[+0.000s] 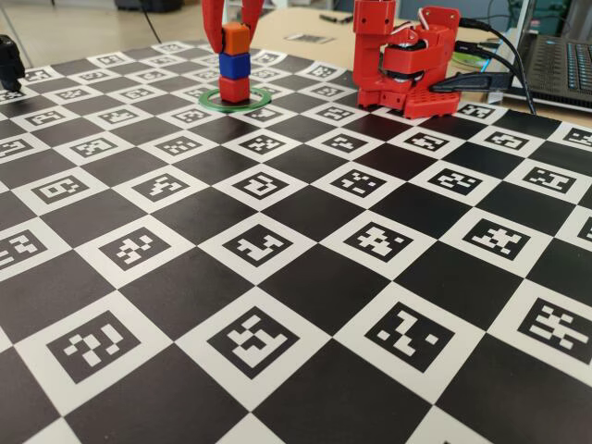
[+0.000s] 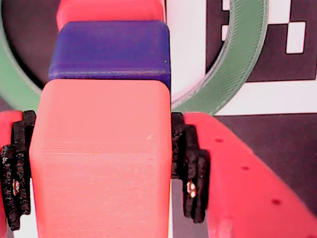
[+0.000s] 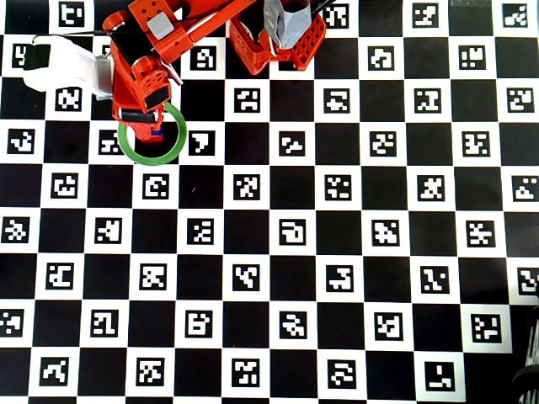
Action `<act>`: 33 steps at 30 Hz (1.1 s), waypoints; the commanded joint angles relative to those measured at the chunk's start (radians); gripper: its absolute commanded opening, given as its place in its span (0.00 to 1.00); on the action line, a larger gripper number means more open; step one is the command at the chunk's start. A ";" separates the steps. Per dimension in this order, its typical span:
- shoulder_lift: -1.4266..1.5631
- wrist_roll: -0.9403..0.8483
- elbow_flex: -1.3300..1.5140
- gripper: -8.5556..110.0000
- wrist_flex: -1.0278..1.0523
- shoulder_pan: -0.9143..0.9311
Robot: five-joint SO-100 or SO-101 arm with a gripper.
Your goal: Grab the red cube then put it in the green circle then put the blue cube on top and finally the orange cube on top
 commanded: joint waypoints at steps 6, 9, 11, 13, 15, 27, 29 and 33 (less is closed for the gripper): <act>0.074 -0.011 -0.005 0.16 -0.025 0.017; 0.074 -0.023 -0.005 0.21 -0.017 0.017; 0.075 -0.028 -0.003 0.27 -0.015 0.017; 0.075 -0.032 -0.003 0.30 -0.012 0.017; 0.077 -0.032 -0.003 0.33 -0.009 0.018; 0.110 0.009 -0.209 0.42 0.161 0.012; 0.110 0.040 -0.267 0.42 0.193 0.000; 0.123 0.132 -0.377 0.37 0.233 -0.055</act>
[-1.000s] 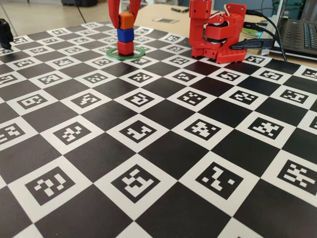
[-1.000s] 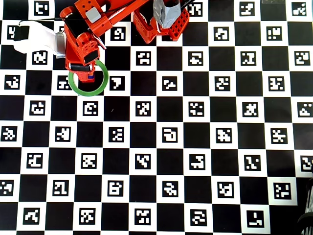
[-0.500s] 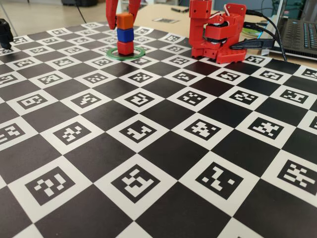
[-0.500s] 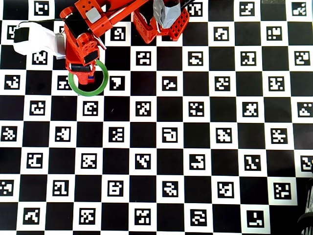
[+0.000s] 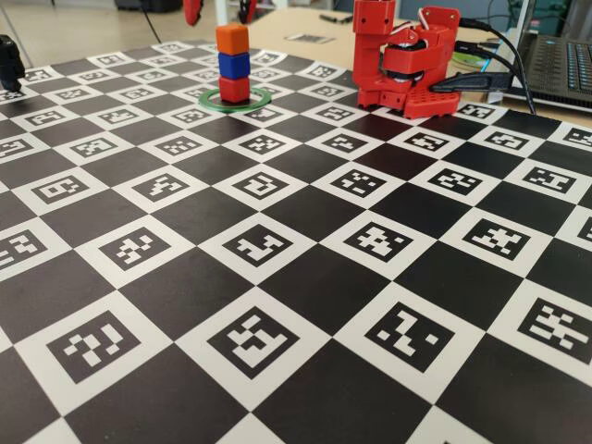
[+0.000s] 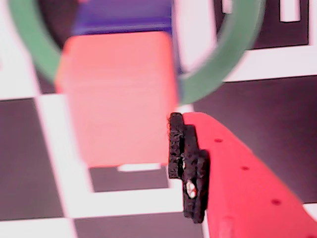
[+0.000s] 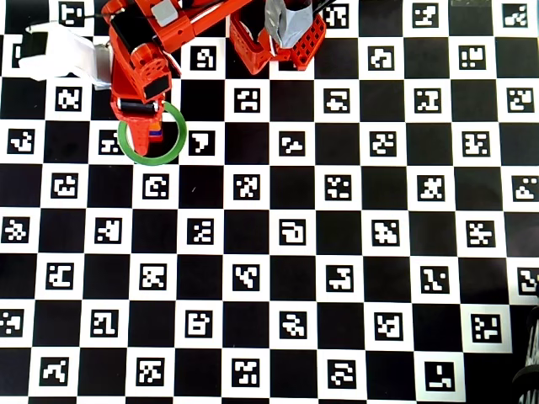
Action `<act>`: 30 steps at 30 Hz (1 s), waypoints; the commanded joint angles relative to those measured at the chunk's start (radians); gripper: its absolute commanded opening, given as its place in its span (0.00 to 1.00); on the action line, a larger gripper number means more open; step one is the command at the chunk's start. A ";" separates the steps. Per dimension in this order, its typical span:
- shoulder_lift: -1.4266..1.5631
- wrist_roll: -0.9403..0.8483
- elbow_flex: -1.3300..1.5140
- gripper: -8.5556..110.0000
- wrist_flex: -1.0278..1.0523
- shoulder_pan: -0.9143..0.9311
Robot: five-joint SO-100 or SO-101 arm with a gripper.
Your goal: Grab the red cube then put it in the green circle then put the blue cube on top and finally the orange cube on top
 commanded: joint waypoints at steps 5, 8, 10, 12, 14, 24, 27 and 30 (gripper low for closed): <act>0.084 0.256 -0.219 0.30 0.014 -0.173; 0.084 0.393 -0.202 0.27 0.008 -0.298; 0.089 0.518 -0.166 0.22 -0.028 -0.383; 0.109 0.606 -0.110 0.20 -0.084 -0.469; 0.135 0.657 -0.044 0.17 -0.149 -0.560; 0.374 0.577 0.393 0.02 -0.620 -0.873; 0.443 0.440 0.529 0.02 -0.753 -0.914; 0.531 0.242 0.690 0.02 -0.913 -0.946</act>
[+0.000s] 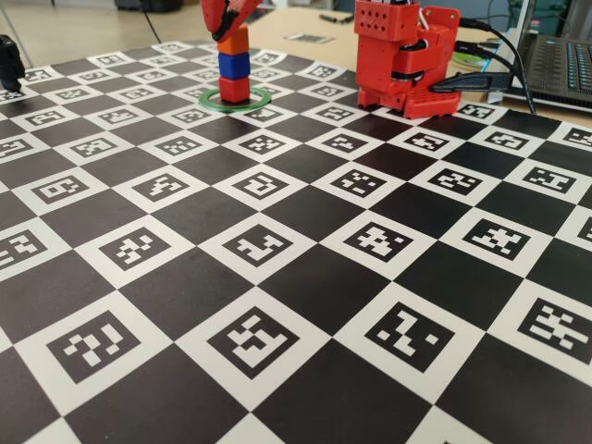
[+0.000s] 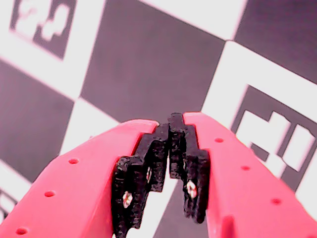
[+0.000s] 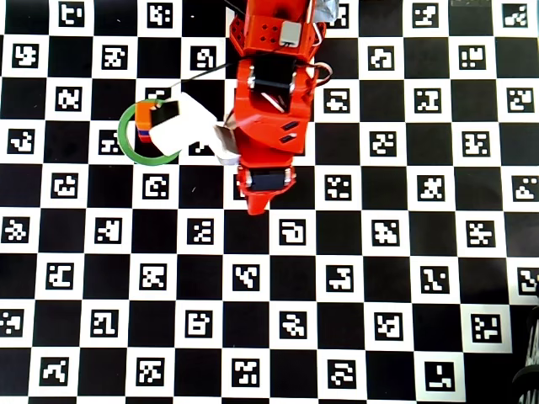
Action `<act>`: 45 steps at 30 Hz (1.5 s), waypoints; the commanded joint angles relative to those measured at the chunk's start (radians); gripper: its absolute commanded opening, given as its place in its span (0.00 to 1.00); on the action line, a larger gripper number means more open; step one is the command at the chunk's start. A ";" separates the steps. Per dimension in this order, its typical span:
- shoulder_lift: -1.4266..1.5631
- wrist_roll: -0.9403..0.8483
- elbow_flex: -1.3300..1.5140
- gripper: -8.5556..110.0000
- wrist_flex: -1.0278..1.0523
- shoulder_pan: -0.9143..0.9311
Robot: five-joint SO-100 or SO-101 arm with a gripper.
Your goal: Grab the red cube then put it in the green circle then put the blue cube on top and finally the orange cube on top
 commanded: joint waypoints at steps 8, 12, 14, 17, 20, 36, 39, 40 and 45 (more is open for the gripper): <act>0.265 -0.442 0.235 0.02 -0.046 -0.147; 0.396 -0.492 0.339 0.02 0.048 -0.195; 0.449 -0.537 0.382 0.02 0.117 -0.212; 0.525 -0.604 0.448 0.02 0.204 -0.229; 0.612 -0.637 0.518 0.02 0.247 -0.224; 0.968 -0.773 0.764 0.03 0.402 -0.144; 1.011 -0.811 0.778 0.03 0.459 -0.133; 1.029 -0.822 0.778 0.03 0.480 -0.130; 1.055 -0.884 0.778 0.03 0.552 -0.129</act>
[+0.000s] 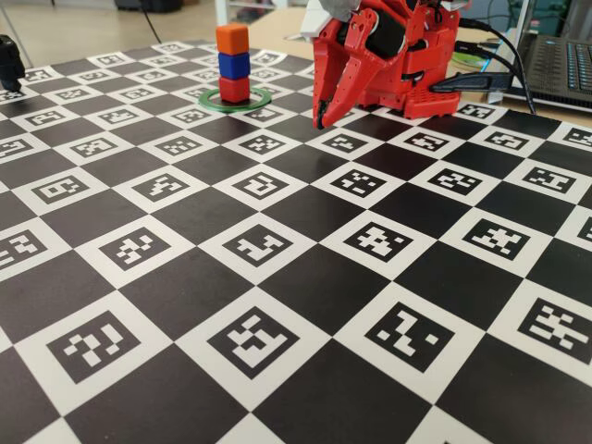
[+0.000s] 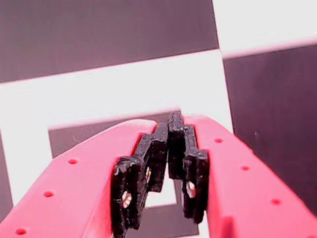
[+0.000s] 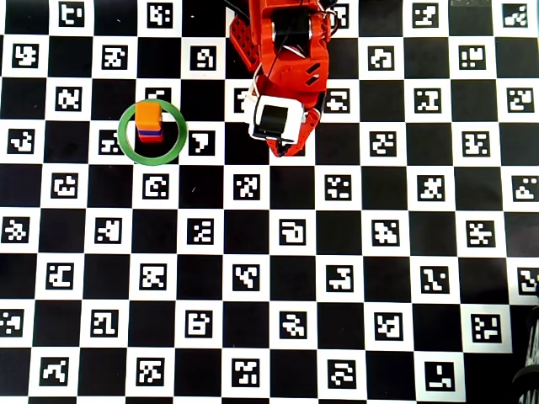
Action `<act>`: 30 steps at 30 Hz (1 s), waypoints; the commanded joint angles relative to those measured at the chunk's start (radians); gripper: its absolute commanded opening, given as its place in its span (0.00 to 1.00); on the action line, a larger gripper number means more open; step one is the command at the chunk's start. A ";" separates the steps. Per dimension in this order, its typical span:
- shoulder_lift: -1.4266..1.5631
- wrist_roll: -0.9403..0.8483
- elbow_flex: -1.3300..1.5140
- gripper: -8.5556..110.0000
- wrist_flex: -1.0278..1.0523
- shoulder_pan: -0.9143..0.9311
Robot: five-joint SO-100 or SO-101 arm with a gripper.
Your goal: Grab the red cube then put it in the green circle then put the blue cube on top and finally the orange cube on top
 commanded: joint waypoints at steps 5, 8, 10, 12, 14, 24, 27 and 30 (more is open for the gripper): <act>0.051 -0.098 0.043 0.03 0.127 0.003; 0.051 -0.106 0.043 0.03 0.129 0.005; 0.051 -0.124 0.043 0.03 0.132 0.005; 0.051 -0.126 0.043 0.03 0.133 0.005; 0.051 -0.126 0.043 0.03 0.133 0.005; 0.051 -0.127 0.043 0.03 0.133 0.005; 0.051 -0.127 0.043 0.03 0.133 0.005; 0.051 -0.127 0.043 0.03 0.133 0.005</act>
